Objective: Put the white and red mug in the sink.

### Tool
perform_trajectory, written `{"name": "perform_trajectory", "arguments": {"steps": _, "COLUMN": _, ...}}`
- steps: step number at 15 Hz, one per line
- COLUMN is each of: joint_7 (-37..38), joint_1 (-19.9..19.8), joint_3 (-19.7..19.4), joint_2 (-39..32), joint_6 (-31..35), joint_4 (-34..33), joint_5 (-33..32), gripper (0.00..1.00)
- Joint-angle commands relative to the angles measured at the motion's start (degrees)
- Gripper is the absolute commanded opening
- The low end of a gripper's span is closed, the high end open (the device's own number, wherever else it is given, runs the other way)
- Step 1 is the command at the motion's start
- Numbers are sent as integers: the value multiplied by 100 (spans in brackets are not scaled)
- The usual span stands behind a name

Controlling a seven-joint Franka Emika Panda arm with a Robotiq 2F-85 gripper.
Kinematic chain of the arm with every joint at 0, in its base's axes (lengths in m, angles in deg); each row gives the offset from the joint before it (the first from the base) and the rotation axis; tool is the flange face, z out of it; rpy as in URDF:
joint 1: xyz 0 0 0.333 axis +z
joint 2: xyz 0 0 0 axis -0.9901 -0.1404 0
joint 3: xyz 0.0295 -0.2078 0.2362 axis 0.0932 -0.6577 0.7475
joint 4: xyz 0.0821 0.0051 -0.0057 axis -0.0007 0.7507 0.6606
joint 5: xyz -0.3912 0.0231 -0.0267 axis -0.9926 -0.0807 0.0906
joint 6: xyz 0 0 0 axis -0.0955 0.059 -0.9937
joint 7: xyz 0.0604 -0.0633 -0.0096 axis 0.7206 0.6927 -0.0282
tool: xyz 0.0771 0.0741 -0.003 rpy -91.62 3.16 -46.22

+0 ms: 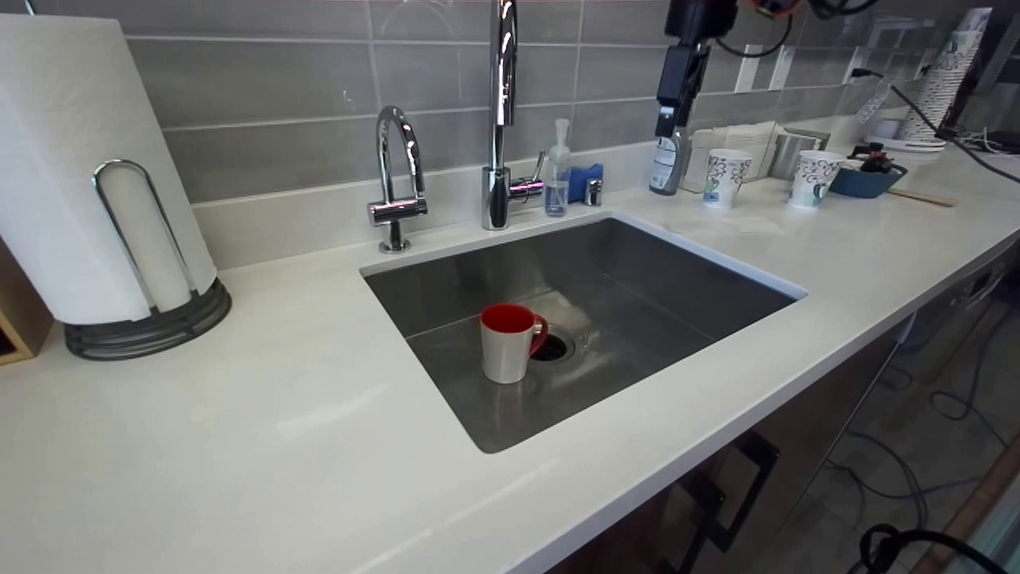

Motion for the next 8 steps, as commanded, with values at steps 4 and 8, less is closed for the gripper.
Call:
{"name": "perform_trajectory", "arguments": {"steps": 4, "joint_7": 1919, "joint_1": 308, "joint_3": 37, "joint_2": 1557, "joint_6": -49, "joint_4": 701, "joint_5": 147, "gripper": 100}}
{"name": "perform_trajectory", "arguments": {"steps": 8, "joint_7": 1710, "joint_1": 366, "joint_3": 4, "joint_2": 1508, "joint_6": -144, "joint_4": 532, "joint_5": 14, "gripper": 100}}
